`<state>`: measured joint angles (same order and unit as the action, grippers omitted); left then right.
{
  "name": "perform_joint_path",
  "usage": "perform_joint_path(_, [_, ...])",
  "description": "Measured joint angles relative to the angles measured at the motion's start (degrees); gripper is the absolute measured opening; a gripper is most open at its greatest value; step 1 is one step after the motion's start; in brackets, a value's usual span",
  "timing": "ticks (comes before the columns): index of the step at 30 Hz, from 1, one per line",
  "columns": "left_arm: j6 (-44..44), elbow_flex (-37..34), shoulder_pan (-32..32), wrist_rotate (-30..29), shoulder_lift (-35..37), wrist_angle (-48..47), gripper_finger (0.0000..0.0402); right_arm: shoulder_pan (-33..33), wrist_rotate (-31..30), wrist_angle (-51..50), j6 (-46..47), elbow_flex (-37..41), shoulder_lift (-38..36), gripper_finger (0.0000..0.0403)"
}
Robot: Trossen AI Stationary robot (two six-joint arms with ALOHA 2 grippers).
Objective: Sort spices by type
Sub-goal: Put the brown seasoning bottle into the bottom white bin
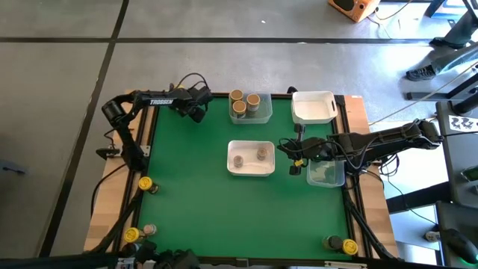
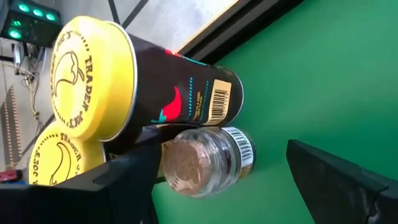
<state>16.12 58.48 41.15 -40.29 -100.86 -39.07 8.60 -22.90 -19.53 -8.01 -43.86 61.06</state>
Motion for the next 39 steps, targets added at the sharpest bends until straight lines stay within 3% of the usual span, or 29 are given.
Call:
perform_joint_path(10, [0.2,0.0,-0.5,3.2,0.1,-1.6,0.0343,0.0,0.0,0.0,0.0,0.0,0.0,0.0014])
perform_joint_path(18, [1.5,0.1,-4.4,4.3,0.2,-4.9,0.0343,0.0,0.0,0.0,0.0,0.0,0.0,0.0014])
perform_joint_path(39, [16.7,0.9,-27.3,8.2,0.5,-13.3,0.0343,0.0,0.0,0.0,0.0,0.0,0.0,0.0014])
